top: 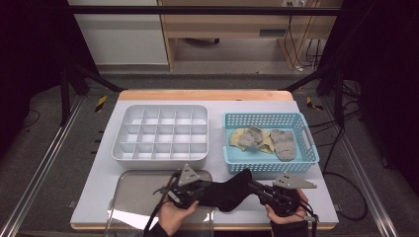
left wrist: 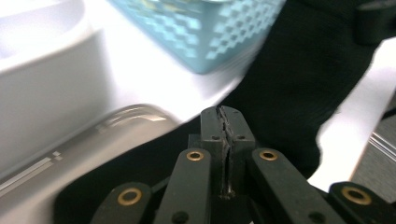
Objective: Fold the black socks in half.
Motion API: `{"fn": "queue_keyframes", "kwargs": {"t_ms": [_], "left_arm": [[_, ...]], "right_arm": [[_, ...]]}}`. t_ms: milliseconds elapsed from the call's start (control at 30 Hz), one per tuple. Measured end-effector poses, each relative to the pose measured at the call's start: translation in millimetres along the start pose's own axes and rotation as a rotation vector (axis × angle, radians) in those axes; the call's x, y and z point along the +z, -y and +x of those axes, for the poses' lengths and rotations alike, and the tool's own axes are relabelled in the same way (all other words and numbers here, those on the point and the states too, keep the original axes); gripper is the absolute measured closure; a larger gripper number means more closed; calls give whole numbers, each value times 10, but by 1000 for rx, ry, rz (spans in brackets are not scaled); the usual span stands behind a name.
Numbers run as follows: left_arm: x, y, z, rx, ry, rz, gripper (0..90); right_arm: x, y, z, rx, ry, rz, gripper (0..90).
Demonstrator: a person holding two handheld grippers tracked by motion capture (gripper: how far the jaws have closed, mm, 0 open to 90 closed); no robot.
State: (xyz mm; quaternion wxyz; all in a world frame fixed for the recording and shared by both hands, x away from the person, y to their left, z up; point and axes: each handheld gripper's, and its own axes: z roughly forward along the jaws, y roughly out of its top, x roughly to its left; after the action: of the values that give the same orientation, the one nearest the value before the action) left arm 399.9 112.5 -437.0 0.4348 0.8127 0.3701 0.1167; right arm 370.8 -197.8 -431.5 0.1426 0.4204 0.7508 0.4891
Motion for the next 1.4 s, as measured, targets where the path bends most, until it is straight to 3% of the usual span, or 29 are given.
{"fn": "queue_keyframes", "kwargs": {"t_ms": [133,200,400,667,933,1133,1400], "left_arm": [[-283,148,256,-21,-80,-11,855],[-366,238,364,-47,-99,-5,853],[-323,446,540,-103,-123,42,858],[-199,453,481,-79,-104,65,867],[-166,486,472,-73,-100,82,882],[-167,492,480,-77,-101,80,888],[-156,502,485,-81,-95,85,891]], "right_arm": [[9,-28,22,-18,-5,2,817],[20,-50,41,-28,-11,7,817],[60,-98,132,-54,-35,10,817],[230,-213,331,-92,-113,10,817],[597,-303,641,-140,-190,44,816],[873,-294,791,-154,-211,83,816],[1107,-316,933,-162,-243,106,816]]}}
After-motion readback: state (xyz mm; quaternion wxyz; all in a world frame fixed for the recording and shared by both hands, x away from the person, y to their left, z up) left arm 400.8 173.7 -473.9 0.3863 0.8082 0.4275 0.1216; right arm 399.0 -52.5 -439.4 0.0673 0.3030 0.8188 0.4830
